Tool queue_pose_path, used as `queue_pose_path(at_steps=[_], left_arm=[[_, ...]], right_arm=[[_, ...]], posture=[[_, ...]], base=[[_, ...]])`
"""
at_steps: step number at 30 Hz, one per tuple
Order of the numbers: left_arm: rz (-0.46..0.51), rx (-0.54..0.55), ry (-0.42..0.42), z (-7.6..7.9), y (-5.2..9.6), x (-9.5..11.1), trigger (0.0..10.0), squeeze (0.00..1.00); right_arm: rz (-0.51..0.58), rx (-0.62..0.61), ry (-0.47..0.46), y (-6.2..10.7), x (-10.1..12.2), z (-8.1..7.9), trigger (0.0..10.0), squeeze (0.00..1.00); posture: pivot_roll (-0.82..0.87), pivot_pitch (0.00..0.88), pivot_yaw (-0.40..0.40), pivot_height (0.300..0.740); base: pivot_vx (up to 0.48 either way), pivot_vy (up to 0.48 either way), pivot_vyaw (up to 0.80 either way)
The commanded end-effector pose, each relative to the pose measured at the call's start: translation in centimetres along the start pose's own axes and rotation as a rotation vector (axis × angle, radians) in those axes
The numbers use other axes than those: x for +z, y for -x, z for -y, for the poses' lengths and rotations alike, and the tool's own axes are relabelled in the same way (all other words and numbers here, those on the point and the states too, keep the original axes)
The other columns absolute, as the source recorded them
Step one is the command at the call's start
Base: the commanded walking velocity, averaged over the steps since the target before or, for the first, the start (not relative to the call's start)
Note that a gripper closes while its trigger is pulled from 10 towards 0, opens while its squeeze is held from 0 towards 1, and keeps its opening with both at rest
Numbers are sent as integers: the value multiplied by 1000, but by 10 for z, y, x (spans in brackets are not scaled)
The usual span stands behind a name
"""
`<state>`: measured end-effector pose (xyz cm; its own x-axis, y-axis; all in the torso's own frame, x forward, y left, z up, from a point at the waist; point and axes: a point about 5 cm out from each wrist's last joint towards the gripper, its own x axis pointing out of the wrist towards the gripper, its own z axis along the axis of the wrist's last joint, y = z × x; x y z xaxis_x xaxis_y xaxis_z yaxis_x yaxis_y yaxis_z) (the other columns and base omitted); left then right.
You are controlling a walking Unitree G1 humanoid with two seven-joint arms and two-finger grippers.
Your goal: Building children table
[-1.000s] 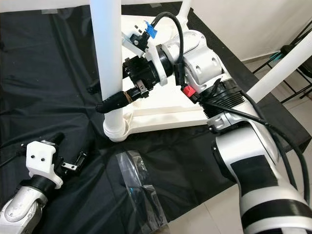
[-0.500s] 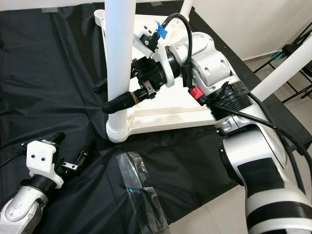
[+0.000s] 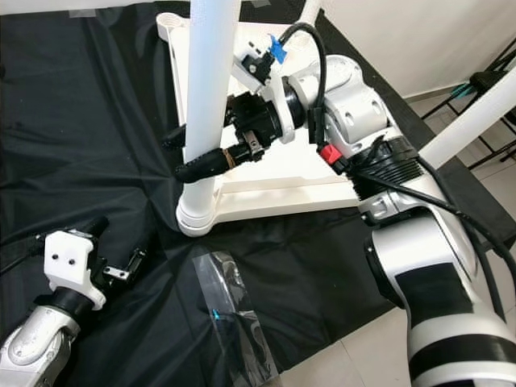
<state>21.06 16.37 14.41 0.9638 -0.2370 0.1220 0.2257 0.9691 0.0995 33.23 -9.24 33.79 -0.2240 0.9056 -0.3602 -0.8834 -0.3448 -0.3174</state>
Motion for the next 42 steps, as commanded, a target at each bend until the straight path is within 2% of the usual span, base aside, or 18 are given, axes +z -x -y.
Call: queue_pose_path(at_steps=[1, 13, 17, 19, 21, 25, 26, 27, 28, 29, 30, 31, 32, 33, 34, 35, 37, 42], left_arm=[[-61, -11, 16, 4, 5, -11, 10000, 0], [-60, -13, 19, 5, 6, -9, 10000, 0], [-60, -16, 18, 5, 5, -10, 10000, 0], [-51, -5, 23, 3, 4, -9, 10000, 0], [-51, -5, 23, 3, 4, -9, 10000, 0], [21, 104, 23, -20, 2, 8, 10000, 0], [54, 143, 14, -32, 3, 19, 10000, 0], [85, 174, 4, -42, 4, 29, 10000, 0], [85, 174, 4, -42, 4, 29, 10000, 0], [124, 207, -8, -54, 5, 41, 10000, 0], [124, 207, -8, -54, 5, 41, 10000, 0], [158, 223, -19, -62, 3, 51, 10000, 0], [158, 223, -19, -62, 3, 51, 10000, 0], [175, 228, -25, -66, 1, 56, 10000, 0], [196, 216, -26, -67, -3, 61, 10000, 0], [196, 216, -26, -67, -3, 61, 10000, 0], [230, 174, -24, -63, -13, 68, 10000, 0], [268, 121, -10, -56, -23, 80, 10000, 0]], right_arm=[[-51, 3, -42, 1, -14, -2, 10000, 0], [-69, 11, -50, -7, -19, -1, 10000, 0], [-95, -61, -74, -18, -26, 4, 10000, 0], [-114, -165, -114, -20, -32, 7, 10000, 0], [-114, -165, -114, -20, -32, 7, 10000, 0], [-141, -660, -363, -26, -59, 3, 10000, 0], [-65, -835, -474, -41, -68, -8, 10000, 0], [-57, -968, -552, -52, -80, -25, 10000, 0], [-57, -968, -552, -52, -80, -25, 10000, 0], [-35, -1078, -688, -73, -96, -48, 10000, 0], [-35, -1078, -688, -73, -96, -48, 10000, 0], [-31, -1109, -754, -92, -103, -62, 10000, 0], [-31, -1109, -754, -92, -103, -62, 10000, 0], [-33, -1104, -775, -105, -106, -67, 10000, 0], [-21, -1086, -771, -115, -103, -63, 10000, 0], [-21, -1086, -771, -115, -103, -63, 10000, 0], [1, -1086, -762, -123, -98, -47, 10000, 0], [0, -1148, -772, -120, -90, -35, 10000, 0]], posture=[[-71, 324, -181, 740], [-71, 333, -182, 740], [-73, 325, -185, 740], [-77, 315, -187, 740], [-77, 315, -187, 740], [-81, 292, -214, 740], [-52, 277, -222, 740], [-52, 277, -222, 740], [-52, 277, -222, 740], [-52, 272, -191, 740], [-52, 272, -191, 740], [-49, 259, -176, 740], [-49, 259, -176, 740], [-46, 254, -176, 740], [-37, 238, -174, 740], [-37, 238, -174, 740], [-38, 216, -172, 740], [-25, 197, -168, 740]], base=[[0, 0, 0], [0, 0, 0], [0, 0, 0], [0, 0, 0], [0, 0, 0], [0, 0, 0], [0, 0, 0], [0, 0, 0], [0, 0, 0], [0, 0, 0], [0, 0, 0], [0, 0, 0], [0, 0, 0], [0, 0, 0], [0, 0, 0], [0, 0, 0], [0, 0, 0], [0, 0, 0]])
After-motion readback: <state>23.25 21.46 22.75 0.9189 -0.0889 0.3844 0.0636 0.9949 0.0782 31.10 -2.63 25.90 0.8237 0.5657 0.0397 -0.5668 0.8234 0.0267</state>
